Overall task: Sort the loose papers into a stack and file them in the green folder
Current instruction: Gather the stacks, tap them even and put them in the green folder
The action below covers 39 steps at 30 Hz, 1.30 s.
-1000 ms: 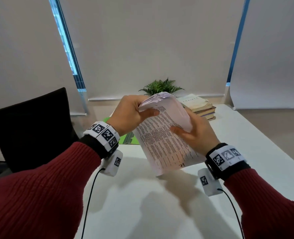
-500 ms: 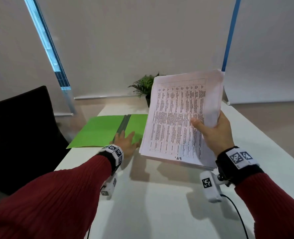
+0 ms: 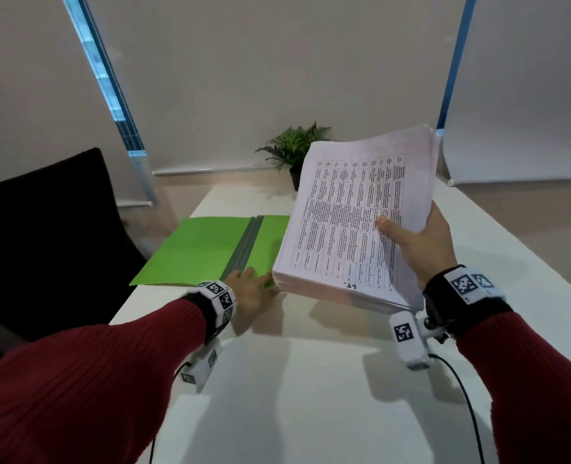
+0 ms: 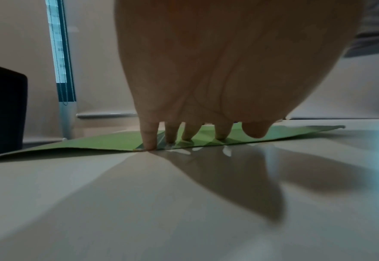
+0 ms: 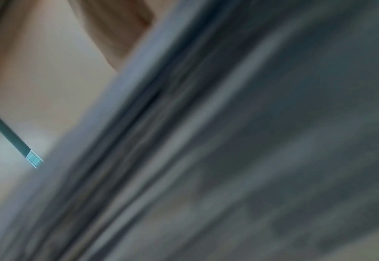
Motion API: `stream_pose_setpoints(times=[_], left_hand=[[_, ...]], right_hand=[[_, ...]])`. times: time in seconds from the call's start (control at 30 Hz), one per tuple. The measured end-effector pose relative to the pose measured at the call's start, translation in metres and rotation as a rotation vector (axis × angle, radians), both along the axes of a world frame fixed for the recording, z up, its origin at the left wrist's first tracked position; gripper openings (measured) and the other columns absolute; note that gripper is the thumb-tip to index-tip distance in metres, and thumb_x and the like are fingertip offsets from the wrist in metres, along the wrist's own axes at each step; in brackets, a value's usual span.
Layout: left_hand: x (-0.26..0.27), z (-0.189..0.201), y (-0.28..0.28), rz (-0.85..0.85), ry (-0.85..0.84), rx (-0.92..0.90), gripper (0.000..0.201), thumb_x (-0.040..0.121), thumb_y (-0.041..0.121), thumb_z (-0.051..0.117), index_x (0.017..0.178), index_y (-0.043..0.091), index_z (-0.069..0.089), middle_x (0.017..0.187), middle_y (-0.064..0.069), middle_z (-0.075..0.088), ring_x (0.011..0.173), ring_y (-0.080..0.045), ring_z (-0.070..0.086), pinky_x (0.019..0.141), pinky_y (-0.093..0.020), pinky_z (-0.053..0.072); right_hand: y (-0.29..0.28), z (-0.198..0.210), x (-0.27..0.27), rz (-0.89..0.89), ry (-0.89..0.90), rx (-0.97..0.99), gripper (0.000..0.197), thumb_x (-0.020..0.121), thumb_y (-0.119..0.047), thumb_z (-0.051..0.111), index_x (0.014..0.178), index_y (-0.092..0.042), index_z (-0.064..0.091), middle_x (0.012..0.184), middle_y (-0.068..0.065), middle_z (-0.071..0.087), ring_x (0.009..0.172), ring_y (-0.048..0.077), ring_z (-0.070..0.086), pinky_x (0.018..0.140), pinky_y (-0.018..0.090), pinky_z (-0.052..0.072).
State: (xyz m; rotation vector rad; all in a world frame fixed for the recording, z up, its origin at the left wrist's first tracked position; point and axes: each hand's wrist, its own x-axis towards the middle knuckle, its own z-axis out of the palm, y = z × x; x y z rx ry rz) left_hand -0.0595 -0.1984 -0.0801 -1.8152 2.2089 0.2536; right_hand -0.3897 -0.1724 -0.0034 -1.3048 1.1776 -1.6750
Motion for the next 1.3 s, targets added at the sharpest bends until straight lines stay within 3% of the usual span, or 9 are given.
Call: stream_pose_setpoints(times=[0.13,0.3,0.43,0.5,0.63,0.8,0.97,1.1,1.3], left_hand=[[-0.003,0.010,0.087,-0.008,0.017,-0.034,0.061,0.104,0.072,0.018,0.152,0.042,0.040,0.156,-0.004,0.042,0.146,-0.036,0.038,0.117,-0.056,0.042],[-0.014,0.017,0.174,-0.054,0.034,-0.016,0.064,0.103,0.074,0.020,0.161,0.048,0.027,0.175,0.001,0.018,0.157,-0.035,0.020,0.122,-0.058,0.033],[0.004,0.021,0.198,0.077,0.363,-0.041,0.030,0.099,0.049,0.055,0.103,0.025,0.071,0.131,-0.009,0.065,0.118,-0.031,0.057,0.102,-0.047,0.054],[0.028,0.027,0.203,0.161,0.444,-0.191,0.014,0.097,0.030,0.062,0.100,0.024,0.075,0.118,-0.001,0.072,0.103,-0.026,0.067,0.093,-0.043,0.058],[0.100,0.032,0.201,0.561,0.259,-0.299,0.059,0.096,0.064,0.061,0.138,0.022,0.067,0.146,-0.001,0.064,0.133,-0.028,0.059,0.112,-0.048,0.049],[0.164,0.023,0.186,0.928,0.000,-0.070,0.141,0.051,0.107,0.054,0.152,0.008,0.049,0.155,-0.024,0.046,0.142,-0.043,0.043,0.118,-0.049,0.040],[0.171,0.029,0.172,0.894,0.013,-0.059,0.127,0.055,0.099,0.067,0.143,0.008,0.053,0.150,-0.018,0.057,0.140,-0.040,0.051,0.112,-0.044,0.048],[0.177,0.025,0.169,0.908,0.047,-0.090,0.127,0.058,0.094,0.072,0.145,0.005,0.050,0.146,-0.015,0.061,0.133,-0.038,0.060,0.105,-0.040,0.054],[0.184,0.031,0.172,0.997,0.243,-0.085,0.147,0.056,0.076,0.090,0.161,-0.001,0.023,0.161,-0.022,0.045,0.140,-0.042,0.054,0.110,-0.049,0.052]], right_hand=[[0.027,-0.002,0.017,0.038,-0.011,0.039,0.053,0.083,-0.007,0.083,0.131,-0.014,0.062,0.118,-0.003,0.075,0.104,0.009,0.074,0.091,0.034,0.060],[0.053,-0.012,0.040,0.089,0.006,0.128,0.055,0.079,-0.010,0.087,0.129,-0.015,0.064,0.117,-0.002,0.075,0.106,0.015,0.073,0.091,0.036,0.058],[0.068,-0.024,0.055,0.137,0.066,0.211,0.053,0.080,-0.011,0.087,0.127,-0.012,0.064,0.116,0.001,0.074,0.104,0.016,0.072,0.091,0.035,0.056],[0.068,-0.032,0.058,0.148,0.088,0.265,0.051,0.080,-0.010,0.086,0.126,-0.012,0.066,0.117,0.004,0.074,0.104,0.019,0.072,0.092,0.036,0.055],[0.055,-0.049,0.063,0.150,0.158,0.371,0.054,0.077,-0.010,0.088,0.127,-0.012,0.067,0.119,0.007,0.074,0.108,0.027,0.071,0.095,0.038,0.055],[0.025,-0.057,0.070,0.196,0.335,0.432,0.049,0.075,-0.017,0.090,0.119,-0.012,0.068,0.111,0.007,0.074,0.103,0.028,0.069,0.097,0.040,0.054],[-0.001,-0.066,0.063,0.383,0.428,0.580,0.045,0.080,0.002,0.082,0.122,0.003,0.066,0.120,0.028,0.070,0.110,0.041,0.069,0.104,0.052,0.052],[-0.011,-0.069,0.044,0.381,0.428,0.662,0.085,0.056,-0.009,0.091,0.134,-0.012,0.056,0.112,0.016,0.076,0.104,0.036,0.072,0.098,0.050,0.056],[0.003,-0.078,0.046,0.390,0.357,0.650,0.076,0.067,0.005,0.077,0.137,-0.014,0.055,0.115,0.020,0.075,0.107,0.041,0.071,0.099,0.060,0.053]])
